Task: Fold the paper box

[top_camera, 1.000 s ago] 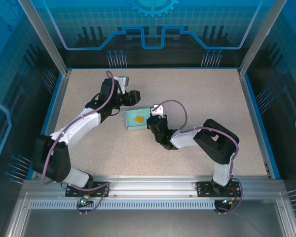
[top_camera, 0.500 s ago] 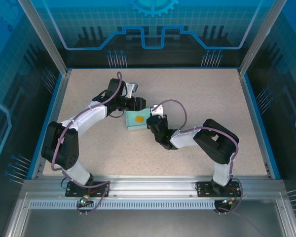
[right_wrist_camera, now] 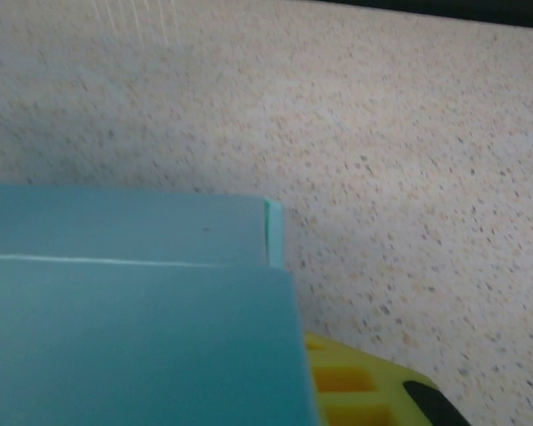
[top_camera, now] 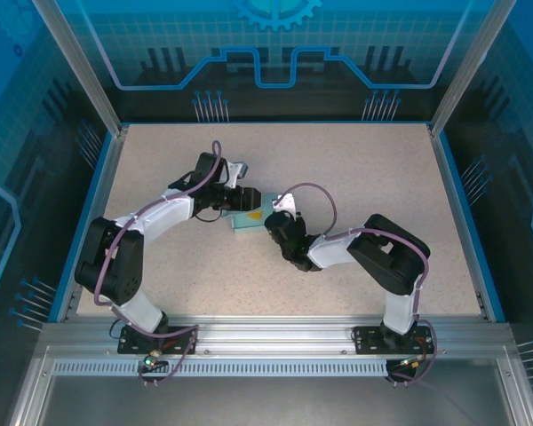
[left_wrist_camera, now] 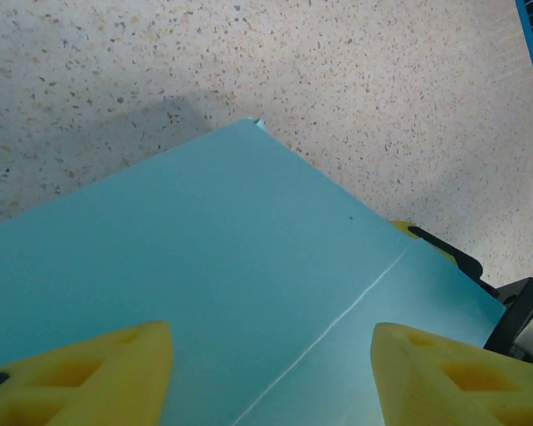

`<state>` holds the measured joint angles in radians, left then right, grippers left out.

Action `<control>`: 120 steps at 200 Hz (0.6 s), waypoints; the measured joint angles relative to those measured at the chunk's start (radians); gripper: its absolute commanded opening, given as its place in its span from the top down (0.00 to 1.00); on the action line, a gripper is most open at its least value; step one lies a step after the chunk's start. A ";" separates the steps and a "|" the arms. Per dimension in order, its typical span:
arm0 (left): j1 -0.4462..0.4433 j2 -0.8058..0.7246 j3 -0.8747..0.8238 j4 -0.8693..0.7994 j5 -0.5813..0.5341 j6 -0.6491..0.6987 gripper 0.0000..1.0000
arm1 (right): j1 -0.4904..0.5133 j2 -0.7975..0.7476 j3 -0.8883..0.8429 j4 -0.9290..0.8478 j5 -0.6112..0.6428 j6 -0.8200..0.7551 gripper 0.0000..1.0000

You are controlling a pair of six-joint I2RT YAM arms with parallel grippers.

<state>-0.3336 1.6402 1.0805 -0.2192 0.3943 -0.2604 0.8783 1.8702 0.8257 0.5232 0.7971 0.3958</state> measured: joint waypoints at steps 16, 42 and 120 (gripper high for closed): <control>0.000 0.000 -0.006 0.007 0.000 -0.002 0.38 | 0.002 -0.007 -0.013 -0.015 0.000 -0.003 0.75; -0.004 0.000 -0.016 0.021 0.000 -0.003 0.38 | 0.007 -0.043 -0.040 -0.042 -0.001 -0.002 0.70; -0.014 0.000 -0.018 0.034 0.000 -0.021 0.38 | 0.018 -0.209 -0.082 -0.182 -0.050 -0.013 0.58</control>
<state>-0.3473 1.6402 1.0630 -0.1848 0.3939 -0.2817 0.8967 1.6608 0.7433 0.3412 0.7475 0.3832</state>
